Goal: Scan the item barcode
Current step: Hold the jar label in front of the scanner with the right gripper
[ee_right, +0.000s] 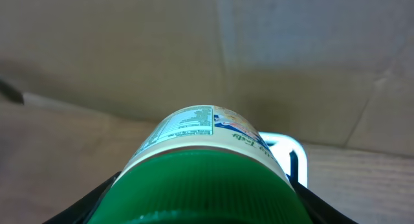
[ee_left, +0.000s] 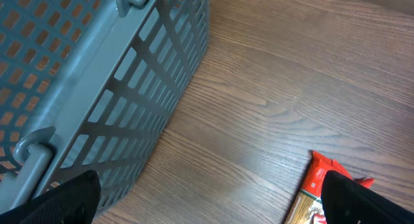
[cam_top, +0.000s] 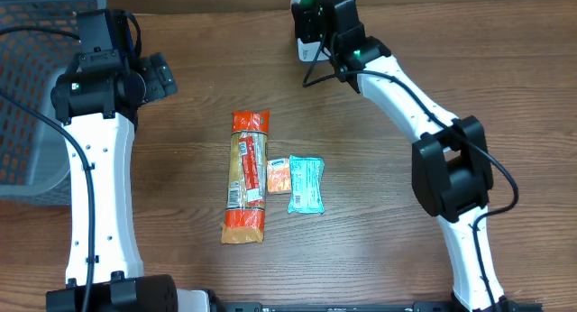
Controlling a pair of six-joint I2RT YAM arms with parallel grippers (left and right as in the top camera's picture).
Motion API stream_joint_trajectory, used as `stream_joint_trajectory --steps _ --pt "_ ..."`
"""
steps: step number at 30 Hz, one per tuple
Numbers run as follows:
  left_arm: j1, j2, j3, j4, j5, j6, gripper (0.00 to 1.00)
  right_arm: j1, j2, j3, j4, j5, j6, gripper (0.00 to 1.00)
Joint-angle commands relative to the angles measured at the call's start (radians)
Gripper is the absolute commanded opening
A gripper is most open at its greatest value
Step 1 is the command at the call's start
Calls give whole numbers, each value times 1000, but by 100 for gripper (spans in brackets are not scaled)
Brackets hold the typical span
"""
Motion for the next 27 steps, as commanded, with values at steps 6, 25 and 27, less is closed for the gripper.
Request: stream_joint_trajectory --steps 6,25,27 --pt "-1 -14 19 1 -13 9 100 -10 76 27 238 43 71 33" --pt "-1 -14 19 0 -13 9 100 -43 232 27 443 87 165 33" --pt "-1 -14 19 0 -13 9 100 -43 232 27 445 87 166 33"
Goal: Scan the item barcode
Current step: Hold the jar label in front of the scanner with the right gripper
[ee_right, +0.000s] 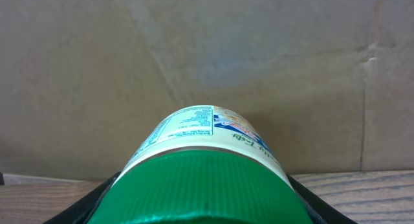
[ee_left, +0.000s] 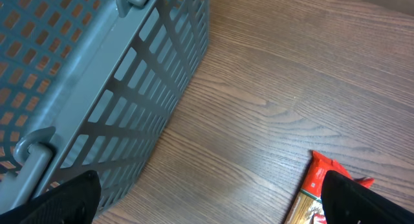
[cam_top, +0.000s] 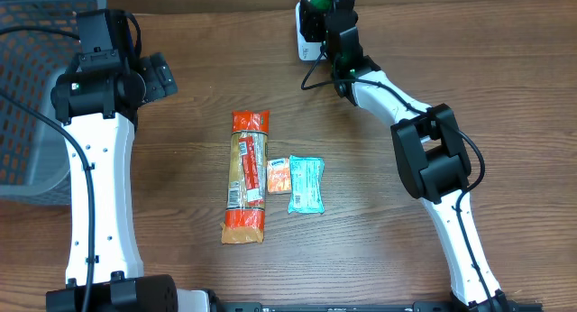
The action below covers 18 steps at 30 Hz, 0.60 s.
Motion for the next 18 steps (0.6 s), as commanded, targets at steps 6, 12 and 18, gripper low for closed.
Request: stream_joint_trajectory --steps 6,12,18 --pt "-1 -14 19 1 -13 9 100 -5 5 27 44 17 22 33" --pt "-1 -14 19 1 -13 9 100 -6 8 27 42 18 22 31" --pt "-1 -14 19 0 -13 9 100 -6 8 27 51 17 23 29"
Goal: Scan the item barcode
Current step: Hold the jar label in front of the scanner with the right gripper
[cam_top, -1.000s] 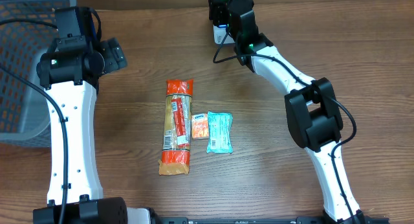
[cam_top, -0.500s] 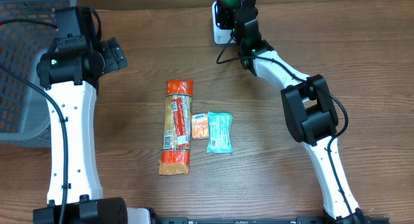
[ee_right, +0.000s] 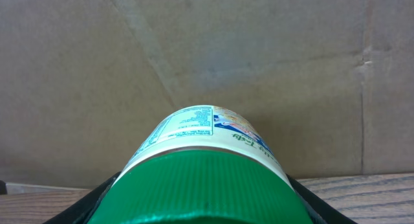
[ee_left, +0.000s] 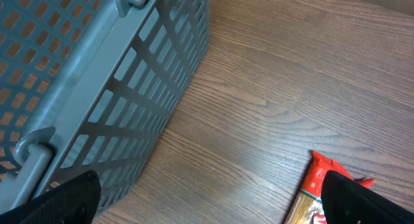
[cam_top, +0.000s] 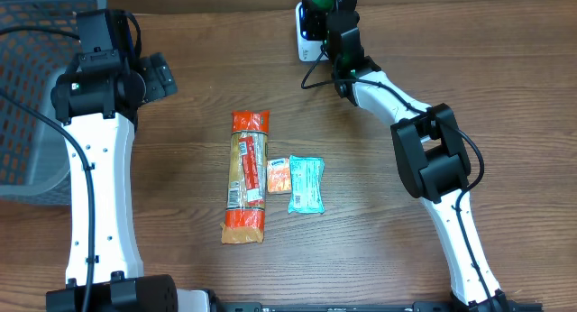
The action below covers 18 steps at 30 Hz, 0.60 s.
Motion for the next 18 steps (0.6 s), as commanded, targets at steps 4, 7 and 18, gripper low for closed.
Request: stream_joint_trajectory --steps 4,7,18 --pt "-1 -14 19 0 -13 8 100 -6 1 27 15 10 4 29" --pt "-1 -14 19 1 -13 8 100 -8 -19 28 32 -5 3 30" --pt "-1 -14 19 1 -13 8 100 -43 -365 28 -315 -174 -27 33"
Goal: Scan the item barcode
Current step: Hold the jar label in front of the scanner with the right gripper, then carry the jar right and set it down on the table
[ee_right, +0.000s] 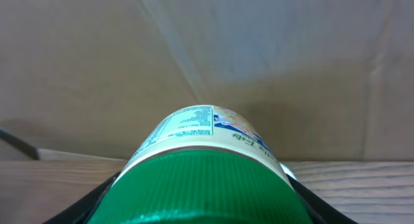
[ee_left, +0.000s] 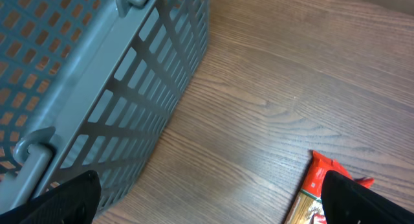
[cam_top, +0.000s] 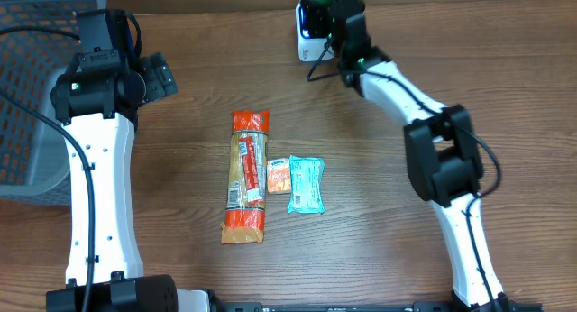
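Note:
A jar with a green lid (ee_right: 204,188) and a cream labelled body fills the bottom of the right wrist view, and my right gripper (ee_right: 204,208) is shut on it. From overhead the jar is held by the right gripper (cam_top: 334,10) at the table's far edge, just above the white scanner (cam_top: 306,37). A sliver of the scanner (ee_right: 290,174) shows behind the jar. My left gripper (cam_top: 160,76) stands open at the far left with nothing in it, its black fingers (ee_left: 68,198) over bare wood.
A grey slatted basket (ee_left: 97,75) stands at the left edge. A long orange pasta pack (cam_top: 246,177), a small orange packet (cam_top: 279,175) and a teal packet (cam_top: 306,184) lie mid-table. A cardboard wall (ee_right: 259,49) closes off the back.
The right arm has swung a little to the right, still holding the jar by the scanner. Behind the jar, the wall has shifted, and a dark cable and the scanner's edge now show. The left arm is unchanged.
At first my right gripper held the jar beside the scanner, whose white frame showed behind it. By the following two moments the jar was nearer the back wall and the scanner was out of the wrist view. Now its edge shows again. The left arm stayed still throughout.

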Controlling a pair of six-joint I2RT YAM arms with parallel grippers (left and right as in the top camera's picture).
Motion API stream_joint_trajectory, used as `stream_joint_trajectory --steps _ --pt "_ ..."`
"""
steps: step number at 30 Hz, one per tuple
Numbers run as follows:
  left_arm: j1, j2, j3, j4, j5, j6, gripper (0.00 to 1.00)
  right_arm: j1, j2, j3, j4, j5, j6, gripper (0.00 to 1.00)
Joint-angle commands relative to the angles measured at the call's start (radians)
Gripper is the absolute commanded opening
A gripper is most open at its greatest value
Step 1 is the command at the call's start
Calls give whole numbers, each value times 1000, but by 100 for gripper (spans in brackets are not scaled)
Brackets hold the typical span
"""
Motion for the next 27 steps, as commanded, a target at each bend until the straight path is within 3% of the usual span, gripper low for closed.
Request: stream_joint_trajectory --steps 1,5,8,13,15,19,27 --pt "-1 -14 19 2 -14 9 100 -24 -257 28 -129 -59 -50 33" --pt "-1 -14 19 2 -14 9 100 -56 -363 28 -456 -82 -84 33" --pt "-1 -14 19 2 -14 9 100 -97 -409 28 -753 -80 -144 38" --pt "-1 -14 19 2 -14 9 100 -192 -394 21 -1199 -78 -153 36" --pt "-1 -14 19 2 -14 9 100 -230 -386 -5 -1304 -77 -154 35" --pt "-1 -14 19 1 -14 9 100 -302 -386 -106 -1386 -77 -153 34" --pt "-1 -14 19 2 -14 9 100 -400 -387 -303 -1332 -78 -153 35"
